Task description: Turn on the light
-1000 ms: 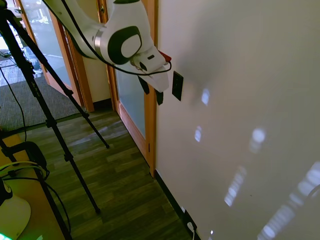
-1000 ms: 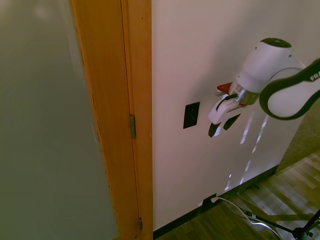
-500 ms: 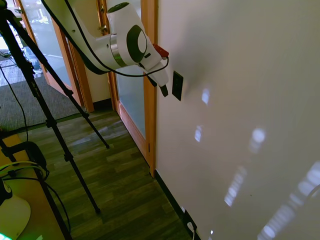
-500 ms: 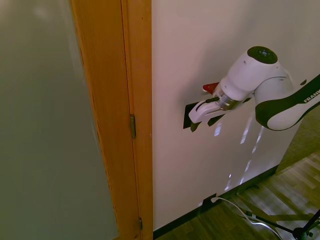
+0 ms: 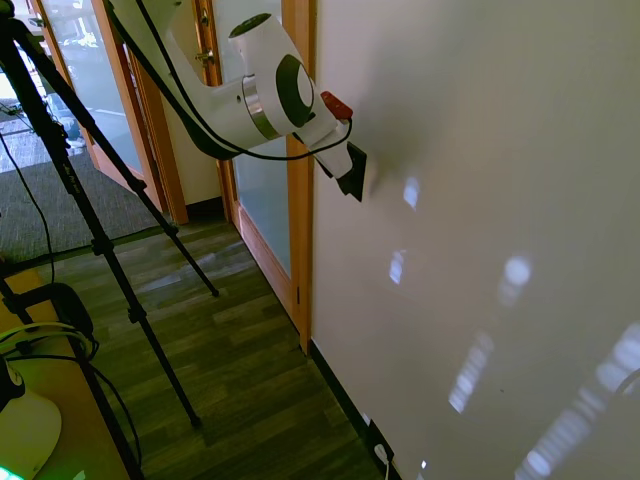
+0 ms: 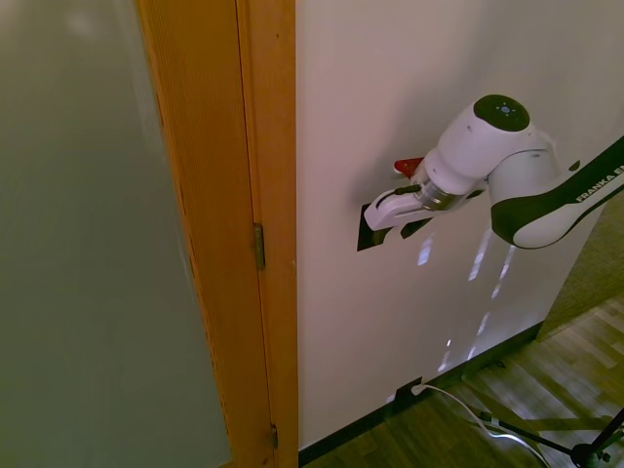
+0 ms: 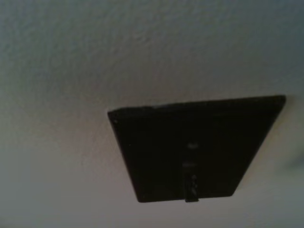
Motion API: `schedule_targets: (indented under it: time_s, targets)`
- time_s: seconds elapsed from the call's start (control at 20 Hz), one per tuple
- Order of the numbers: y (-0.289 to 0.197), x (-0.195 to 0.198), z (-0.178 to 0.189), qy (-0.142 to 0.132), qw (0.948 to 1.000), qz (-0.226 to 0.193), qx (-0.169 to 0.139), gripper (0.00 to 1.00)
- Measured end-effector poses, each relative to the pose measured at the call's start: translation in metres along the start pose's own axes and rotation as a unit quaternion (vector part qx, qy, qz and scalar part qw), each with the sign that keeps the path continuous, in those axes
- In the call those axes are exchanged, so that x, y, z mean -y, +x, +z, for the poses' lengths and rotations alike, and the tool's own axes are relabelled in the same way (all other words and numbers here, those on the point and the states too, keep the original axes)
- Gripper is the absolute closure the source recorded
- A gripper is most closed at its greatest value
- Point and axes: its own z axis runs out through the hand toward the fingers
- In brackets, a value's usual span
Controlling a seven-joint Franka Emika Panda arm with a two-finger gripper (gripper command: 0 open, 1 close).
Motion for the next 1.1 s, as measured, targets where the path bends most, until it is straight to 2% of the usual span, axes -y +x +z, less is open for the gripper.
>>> schedule_targets:
  time_s: [0.2,0.5,0.75,0.9,1.1]
  targets:
    - [0.012,0.009,0.011,0.01,0.9998,0.01,-0.012,1.0]
    - [-0.005,0.023,0.022,0.004,0.9999,-0.003,-0.012,1.0]
    - [-0.003,0.021,0.024,0.006,0.9998,0.009,-0.014,1.0]
    - [-0.003,0.018,0.022,0.018,0.9996,0.013,-0.016,1.0]
    - [-0.004,0.013,0.007,0.053,0.9979,0.021,-0.032,1.0]
